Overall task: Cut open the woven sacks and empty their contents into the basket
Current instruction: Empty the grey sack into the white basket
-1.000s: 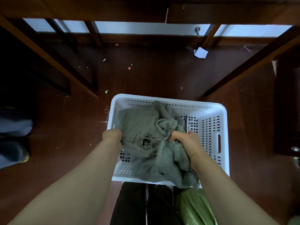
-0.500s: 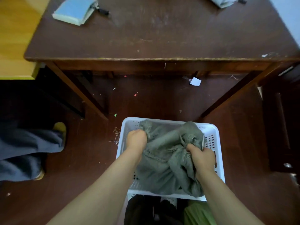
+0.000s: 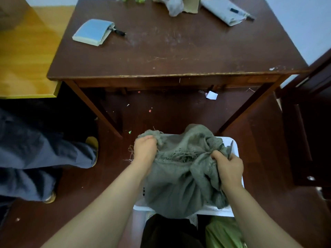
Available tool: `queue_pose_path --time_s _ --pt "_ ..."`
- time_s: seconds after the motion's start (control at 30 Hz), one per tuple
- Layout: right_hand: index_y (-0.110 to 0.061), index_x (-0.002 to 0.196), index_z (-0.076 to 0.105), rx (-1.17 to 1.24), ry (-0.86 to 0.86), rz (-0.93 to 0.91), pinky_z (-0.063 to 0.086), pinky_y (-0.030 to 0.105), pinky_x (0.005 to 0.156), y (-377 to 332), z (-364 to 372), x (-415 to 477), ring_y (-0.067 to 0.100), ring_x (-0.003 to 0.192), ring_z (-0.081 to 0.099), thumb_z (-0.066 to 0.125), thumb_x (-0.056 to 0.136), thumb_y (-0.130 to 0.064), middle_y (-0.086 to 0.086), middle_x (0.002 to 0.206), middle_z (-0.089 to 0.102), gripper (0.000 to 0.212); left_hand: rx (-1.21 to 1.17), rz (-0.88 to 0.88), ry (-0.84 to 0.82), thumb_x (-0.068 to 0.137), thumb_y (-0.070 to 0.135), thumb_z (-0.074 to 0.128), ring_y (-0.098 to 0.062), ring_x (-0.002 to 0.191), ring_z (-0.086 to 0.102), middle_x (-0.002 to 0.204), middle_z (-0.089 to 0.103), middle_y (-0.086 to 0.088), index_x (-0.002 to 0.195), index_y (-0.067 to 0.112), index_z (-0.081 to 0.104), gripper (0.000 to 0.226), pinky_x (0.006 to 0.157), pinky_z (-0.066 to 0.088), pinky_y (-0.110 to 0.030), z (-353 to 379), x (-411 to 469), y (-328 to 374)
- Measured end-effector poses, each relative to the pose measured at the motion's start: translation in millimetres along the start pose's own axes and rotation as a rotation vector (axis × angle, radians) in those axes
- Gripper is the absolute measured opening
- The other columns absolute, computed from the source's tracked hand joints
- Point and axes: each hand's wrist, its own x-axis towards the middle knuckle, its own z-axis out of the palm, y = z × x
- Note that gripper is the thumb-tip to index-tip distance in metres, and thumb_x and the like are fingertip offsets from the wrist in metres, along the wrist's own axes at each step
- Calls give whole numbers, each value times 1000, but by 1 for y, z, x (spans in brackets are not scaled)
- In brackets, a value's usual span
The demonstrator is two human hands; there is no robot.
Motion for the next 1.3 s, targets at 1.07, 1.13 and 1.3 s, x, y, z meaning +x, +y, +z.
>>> queue_pose_path --time_s 1.07,1.13,1.3 --pt "-12 69 71 -94 -323 81 59 43 75 -1 89 -14 27 72 71 78 66 -10 7 70 73 8 219 -210 -419 44 41 92 -20 104 62 115 62 -2 122 18 39 97 89 55 -42 -56 28 -49" --pt "-9 73 71 -58 -434 141 59 43 74 1 110 -26 29 74 71 75 69 -1 12 74 73 10 480 -76 -556 40 41 93 -14 114 52 122 52 5 124 26 28 108 98 47 -35 -48 23 -70" --pt "4 86 67 24 -682 340 44 17 38 10 134 -32 9 41 59 68 83 -8 18 78 69 12 526 70 -98 72 33 73 -27 99 62 105 66 -7 112 11 59 48 75 45 -28 -58 38 -115"
